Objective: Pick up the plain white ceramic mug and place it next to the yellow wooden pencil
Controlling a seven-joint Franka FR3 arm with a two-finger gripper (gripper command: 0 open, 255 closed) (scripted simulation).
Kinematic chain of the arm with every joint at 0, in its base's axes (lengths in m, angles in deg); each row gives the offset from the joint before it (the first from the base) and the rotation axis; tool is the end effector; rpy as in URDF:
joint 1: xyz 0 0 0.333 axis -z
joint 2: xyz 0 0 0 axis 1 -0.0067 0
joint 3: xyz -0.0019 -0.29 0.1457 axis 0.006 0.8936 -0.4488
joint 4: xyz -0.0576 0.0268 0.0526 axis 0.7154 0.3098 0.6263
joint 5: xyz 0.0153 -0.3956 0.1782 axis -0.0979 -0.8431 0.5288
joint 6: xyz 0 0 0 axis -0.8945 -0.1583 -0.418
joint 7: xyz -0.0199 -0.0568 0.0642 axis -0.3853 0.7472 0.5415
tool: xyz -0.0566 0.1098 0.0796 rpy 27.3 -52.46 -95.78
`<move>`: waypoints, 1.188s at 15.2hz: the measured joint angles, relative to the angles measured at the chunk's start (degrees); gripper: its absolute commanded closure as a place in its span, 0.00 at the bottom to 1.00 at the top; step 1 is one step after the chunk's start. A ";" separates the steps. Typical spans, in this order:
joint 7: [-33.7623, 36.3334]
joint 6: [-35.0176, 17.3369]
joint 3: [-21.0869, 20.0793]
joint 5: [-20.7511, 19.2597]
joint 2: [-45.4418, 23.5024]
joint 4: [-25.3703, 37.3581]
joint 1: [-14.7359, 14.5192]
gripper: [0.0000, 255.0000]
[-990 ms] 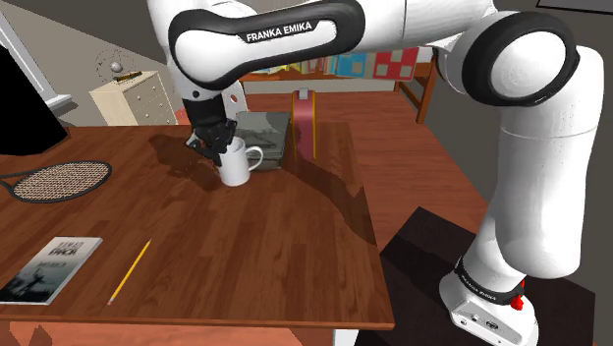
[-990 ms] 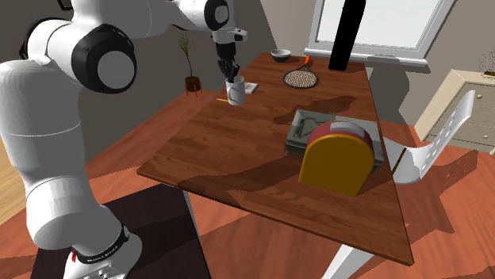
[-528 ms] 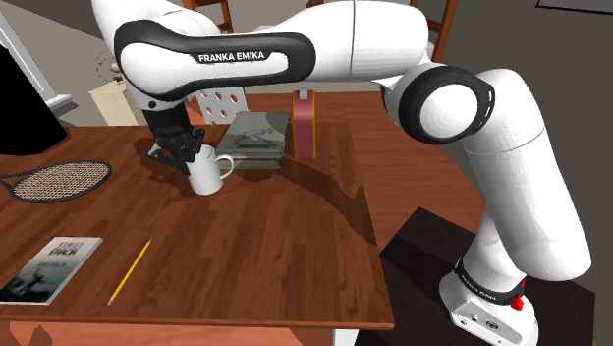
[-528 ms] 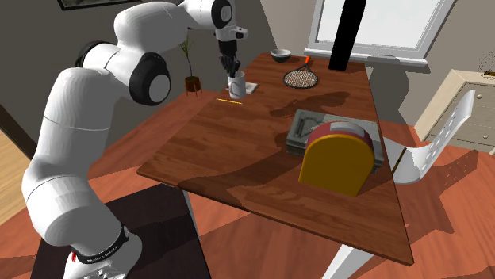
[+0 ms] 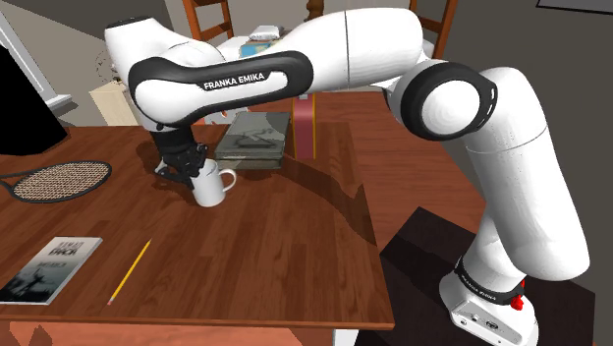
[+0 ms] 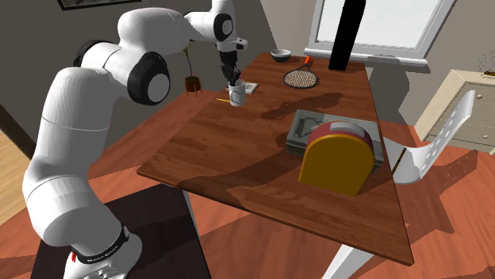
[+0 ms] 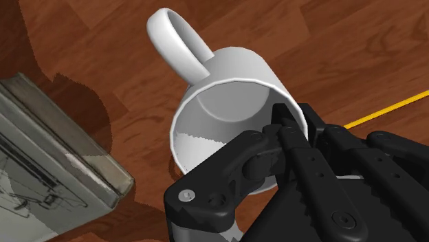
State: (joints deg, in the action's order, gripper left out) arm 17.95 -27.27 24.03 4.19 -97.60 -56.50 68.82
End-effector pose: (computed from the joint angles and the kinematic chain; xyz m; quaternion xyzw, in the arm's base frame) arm 0.6433 0.4316 0.4478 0.9946 0.0978 0.0332 0.0030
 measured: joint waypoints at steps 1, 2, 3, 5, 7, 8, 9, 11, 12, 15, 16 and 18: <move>0.07 -1.09 -0.03 0.07 0.41 -1.53 0.29 1.00; 0.20 -1.77 -0.03 0.06 0.49 -2.30 0.35 1.00; 0.29 -2.66 -0.03 0.06 0.59 -3.30 0.48 1.00; 0.38 -4.09 0.04 -0.04 0.36 -4.52 0.64 1.00; 0.55 -5.68 0.08 -0.11 0.34 -6.13 0.84 1.00; 0.60 -6.35 0.11 -0.15 0.29 -6.77 0.92 1.00; 0.63 -6.95 0.15 -0.21 0.15 -7.22 0.97 1.00; 0.92 -8.51 0.20 -0.32 0.05 -8.74 1.06 1.00; 0.96 -9.28 0.22 -0.35 0.10 -9.56 1.19 1.00; 1.21 -11.27 0.33 -0.54 -0.19 -11.31 1.34 1.00; 1.17 -12.05 0.36 -0.56 -0.11 -12.17 1.55 1.00; 1.42 -13.23 0.51 -0.82 -0.82 -12.66 1.43 1.00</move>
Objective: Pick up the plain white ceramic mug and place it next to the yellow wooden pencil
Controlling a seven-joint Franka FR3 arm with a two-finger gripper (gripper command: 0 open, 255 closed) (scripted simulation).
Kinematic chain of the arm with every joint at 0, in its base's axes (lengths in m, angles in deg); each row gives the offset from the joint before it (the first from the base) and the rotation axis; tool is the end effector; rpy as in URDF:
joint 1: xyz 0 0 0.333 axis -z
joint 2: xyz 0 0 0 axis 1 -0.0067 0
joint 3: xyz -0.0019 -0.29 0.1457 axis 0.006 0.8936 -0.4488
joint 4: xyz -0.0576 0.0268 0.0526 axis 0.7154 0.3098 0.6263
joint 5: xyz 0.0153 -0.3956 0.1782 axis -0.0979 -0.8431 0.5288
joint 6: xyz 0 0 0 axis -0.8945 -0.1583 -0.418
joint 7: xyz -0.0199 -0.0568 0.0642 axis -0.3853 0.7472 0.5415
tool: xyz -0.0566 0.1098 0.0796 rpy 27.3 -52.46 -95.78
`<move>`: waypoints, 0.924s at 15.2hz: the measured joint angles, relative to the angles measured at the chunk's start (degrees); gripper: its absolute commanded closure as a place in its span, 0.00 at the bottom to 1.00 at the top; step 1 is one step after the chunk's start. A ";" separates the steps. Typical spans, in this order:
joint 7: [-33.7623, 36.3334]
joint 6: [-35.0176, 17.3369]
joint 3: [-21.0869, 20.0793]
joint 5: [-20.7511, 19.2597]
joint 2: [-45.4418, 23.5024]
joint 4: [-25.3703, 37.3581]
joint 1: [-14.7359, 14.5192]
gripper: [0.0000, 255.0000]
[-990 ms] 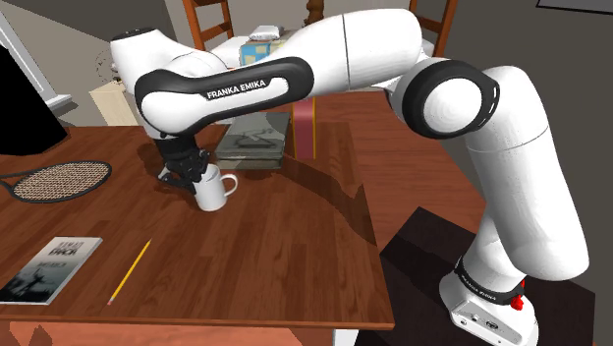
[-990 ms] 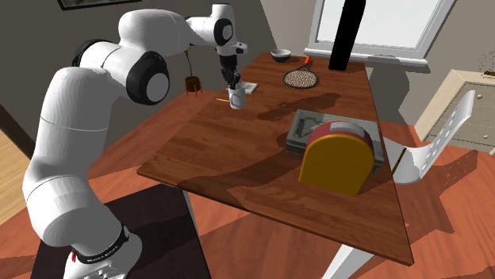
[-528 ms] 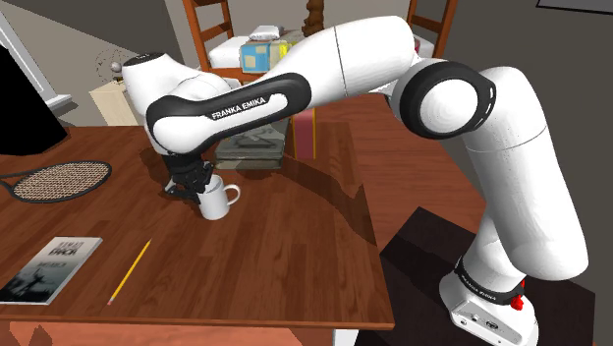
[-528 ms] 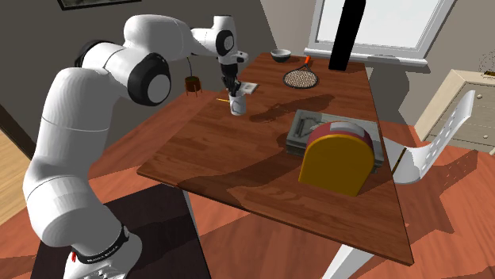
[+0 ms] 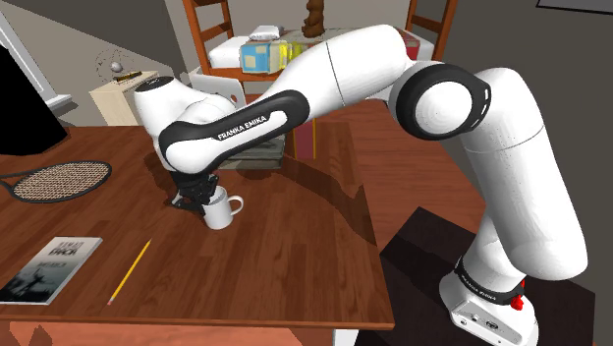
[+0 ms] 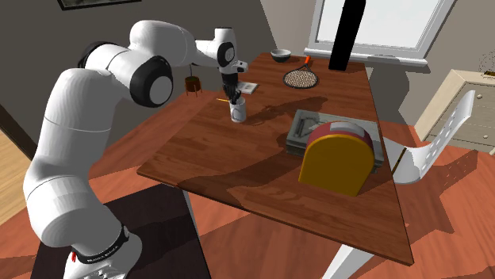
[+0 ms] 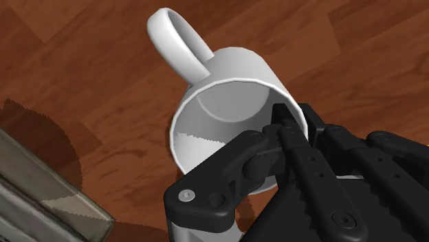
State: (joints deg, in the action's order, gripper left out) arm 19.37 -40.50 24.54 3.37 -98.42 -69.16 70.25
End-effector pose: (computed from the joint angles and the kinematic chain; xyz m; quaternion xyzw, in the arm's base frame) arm 0.6418 0.4296 0.3437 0.9947 0.0977 0.0333 0.0029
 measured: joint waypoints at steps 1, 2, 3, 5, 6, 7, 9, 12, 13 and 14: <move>0.11 -0.71 0.05 -0.10 -0.21 -0.53 0.01 1.00; 0.22 -1.25 0.12 -0.22 -0.52 -0.77 -0.04 1.00; 0.27 -1.76 0.13 -0.24 -0.44 -1.38 0.05 1.00; 0.32 -2.12 0.16 -0.29 -0.55 -1.61 0.05 1.00; 0.34 -2.18 0.16 -0.30 -0.55 -1.67 0.05 1.00; 0.35 -2.20 0.16 -0.30 -0.55 -1.69 0.05 1.00; 0.35 -2.23 0.16 -0.31 -0.55 -1.71 0.05 1.00; 0.35 -2.23 0.16 -0.31 -0.55 -1.71 0.05 0.00; 0.35 -2.23 0.16 -0.31 -0.55 -1.71 0.05 0.00; 0.35 -2.23 0.16 -0.31 -0.55 -1.71 0.05 0.00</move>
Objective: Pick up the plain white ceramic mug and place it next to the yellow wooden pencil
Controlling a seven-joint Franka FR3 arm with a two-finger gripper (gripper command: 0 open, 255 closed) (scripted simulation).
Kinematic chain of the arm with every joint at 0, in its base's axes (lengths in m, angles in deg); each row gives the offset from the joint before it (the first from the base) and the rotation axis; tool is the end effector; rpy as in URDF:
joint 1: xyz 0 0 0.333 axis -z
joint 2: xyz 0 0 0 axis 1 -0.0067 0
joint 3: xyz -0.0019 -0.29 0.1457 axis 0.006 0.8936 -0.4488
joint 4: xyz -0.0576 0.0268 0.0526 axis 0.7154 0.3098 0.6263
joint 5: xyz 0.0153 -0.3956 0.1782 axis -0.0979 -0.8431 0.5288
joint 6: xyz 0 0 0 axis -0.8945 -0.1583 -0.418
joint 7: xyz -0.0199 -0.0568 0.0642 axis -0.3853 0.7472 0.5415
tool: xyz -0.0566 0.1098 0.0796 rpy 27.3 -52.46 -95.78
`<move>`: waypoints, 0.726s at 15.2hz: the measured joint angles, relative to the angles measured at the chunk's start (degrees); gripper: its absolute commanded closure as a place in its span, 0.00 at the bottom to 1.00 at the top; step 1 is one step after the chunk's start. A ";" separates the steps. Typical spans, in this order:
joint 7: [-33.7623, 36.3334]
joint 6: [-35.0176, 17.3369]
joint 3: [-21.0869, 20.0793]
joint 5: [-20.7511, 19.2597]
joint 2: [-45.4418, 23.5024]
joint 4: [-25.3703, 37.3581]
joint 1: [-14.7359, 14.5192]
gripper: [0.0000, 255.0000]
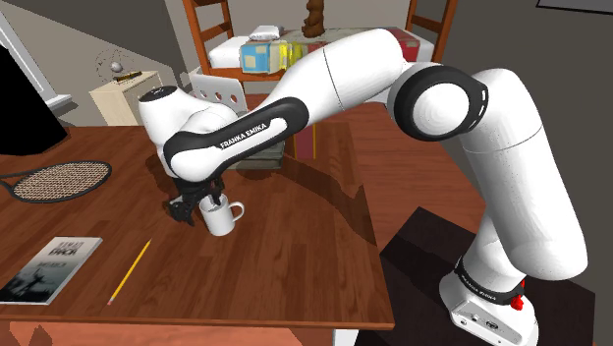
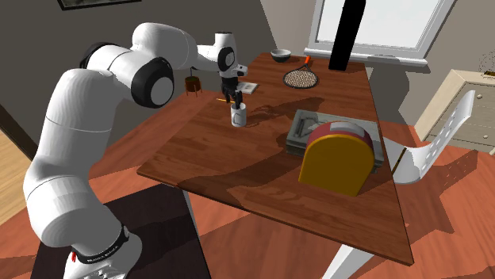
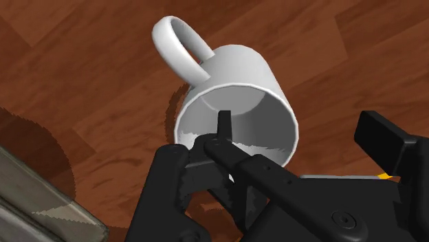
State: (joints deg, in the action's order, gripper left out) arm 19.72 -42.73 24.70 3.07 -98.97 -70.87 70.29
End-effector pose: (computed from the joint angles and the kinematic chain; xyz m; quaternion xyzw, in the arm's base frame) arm 0.6404 0.4297 0.3246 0.9946 0.0979 0.0334 0.0027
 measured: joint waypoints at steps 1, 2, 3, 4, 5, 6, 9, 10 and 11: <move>0.00 0.00 0.00 0.00 0.00 0.00 0.00 0.00; 0.00 0.00 0.00 0.00 0.00 0.00 0.00 0.00; -0.13 0.48 -0.10 0.17 0.56 -0.08 0.14 0.00; -0.24 1.92 -0.19 0.31 0.71 1.30 -0.05 0.00; -0.38 3.17 -0.35 0.57 1.46 1.82 -0.02 0.00; -0.52 4.58 -0.46 0.72 1.76 2.99 -0.13 0.00; -0.62 5.66 -0.57 0.89 2.22 3.61 -0.16 0.00; -0.64 5.76 -0.57 0.90 2.21 3.70 -0.16 0.00; -0.65 5.82 -0.57 0.90 2.21 3.75 -0.17 0.00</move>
State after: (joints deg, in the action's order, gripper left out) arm 19.08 -36.91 24.14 3.97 -96.76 -67.11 70.13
